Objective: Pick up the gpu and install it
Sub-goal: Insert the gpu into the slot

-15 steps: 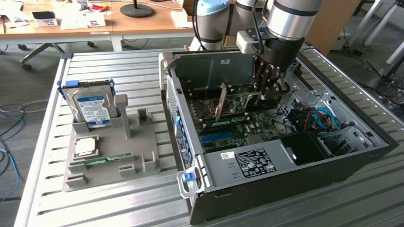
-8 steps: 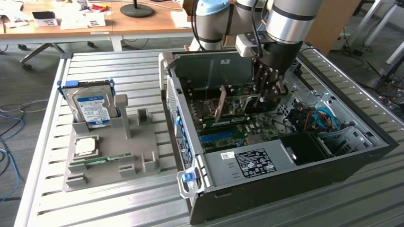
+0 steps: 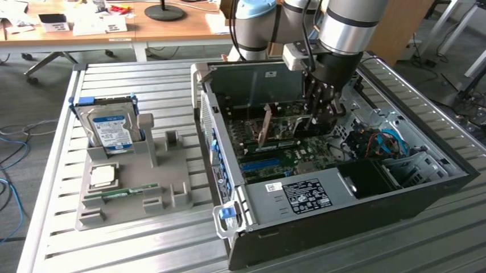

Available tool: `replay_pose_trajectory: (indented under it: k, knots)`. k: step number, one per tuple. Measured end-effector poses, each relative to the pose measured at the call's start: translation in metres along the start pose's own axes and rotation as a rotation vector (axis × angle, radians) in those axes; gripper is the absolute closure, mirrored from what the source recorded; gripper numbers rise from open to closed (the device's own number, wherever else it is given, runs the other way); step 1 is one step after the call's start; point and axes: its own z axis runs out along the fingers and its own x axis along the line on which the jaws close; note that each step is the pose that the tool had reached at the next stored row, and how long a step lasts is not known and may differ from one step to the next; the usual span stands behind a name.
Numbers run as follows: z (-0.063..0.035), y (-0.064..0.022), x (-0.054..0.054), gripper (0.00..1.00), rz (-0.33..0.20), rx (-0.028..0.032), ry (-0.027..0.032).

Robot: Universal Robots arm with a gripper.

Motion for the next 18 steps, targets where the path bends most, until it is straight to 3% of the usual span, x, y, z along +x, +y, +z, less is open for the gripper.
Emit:
replay_pose_trajectory:
  k: [8, 18]
  knots:
    - [0.0001, 0.0000, 0.0000, 0.73, 0.000, 0.0001, -0.0002]
    - [0.0000, 0.0062, 0.0004, 0.73, 0.000, 0.0001, -0.0002]
